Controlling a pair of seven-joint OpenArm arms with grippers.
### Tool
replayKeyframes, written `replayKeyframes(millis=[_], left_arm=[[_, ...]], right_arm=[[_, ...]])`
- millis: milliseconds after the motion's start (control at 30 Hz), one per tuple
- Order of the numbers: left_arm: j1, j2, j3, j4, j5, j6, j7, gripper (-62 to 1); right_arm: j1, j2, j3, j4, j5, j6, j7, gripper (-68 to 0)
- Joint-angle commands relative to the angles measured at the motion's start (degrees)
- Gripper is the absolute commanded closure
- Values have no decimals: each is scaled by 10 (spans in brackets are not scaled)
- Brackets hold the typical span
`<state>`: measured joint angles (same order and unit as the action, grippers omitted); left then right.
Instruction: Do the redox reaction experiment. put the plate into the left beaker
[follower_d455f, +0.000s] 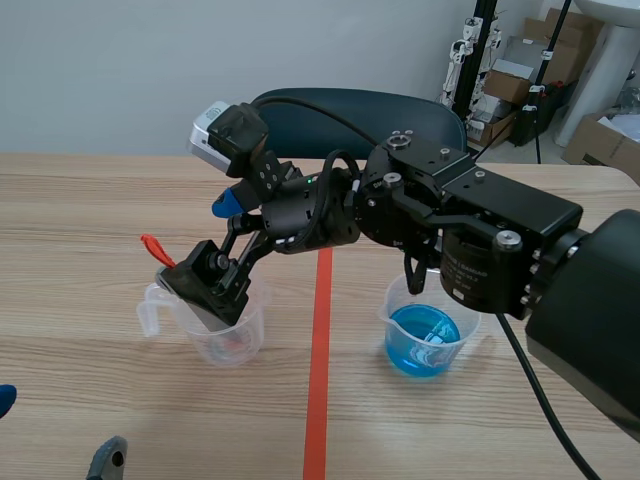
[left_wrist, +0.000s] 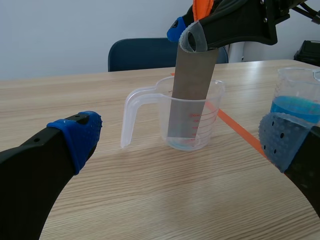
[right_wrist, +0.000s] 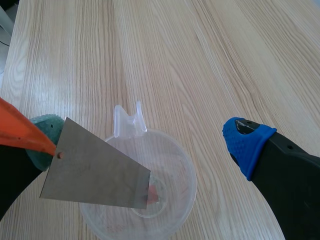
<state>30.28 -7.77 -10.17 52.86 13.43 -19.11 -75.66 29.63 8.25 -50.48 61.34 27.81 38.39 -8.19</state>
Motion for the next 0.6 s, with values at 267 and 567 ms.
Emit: replayKeyframes(millis=[267, 567], left_arm=[[0, 0, -2, 3, -7, -1, -8, -623], [-2, 0, -2, 3, -7, -1, -8, -623]], right_arm=[[12, -5, 0, 8, 7, 2, 7, -679], [12, -5, 0, 8, 7, 2, 11, -679]])
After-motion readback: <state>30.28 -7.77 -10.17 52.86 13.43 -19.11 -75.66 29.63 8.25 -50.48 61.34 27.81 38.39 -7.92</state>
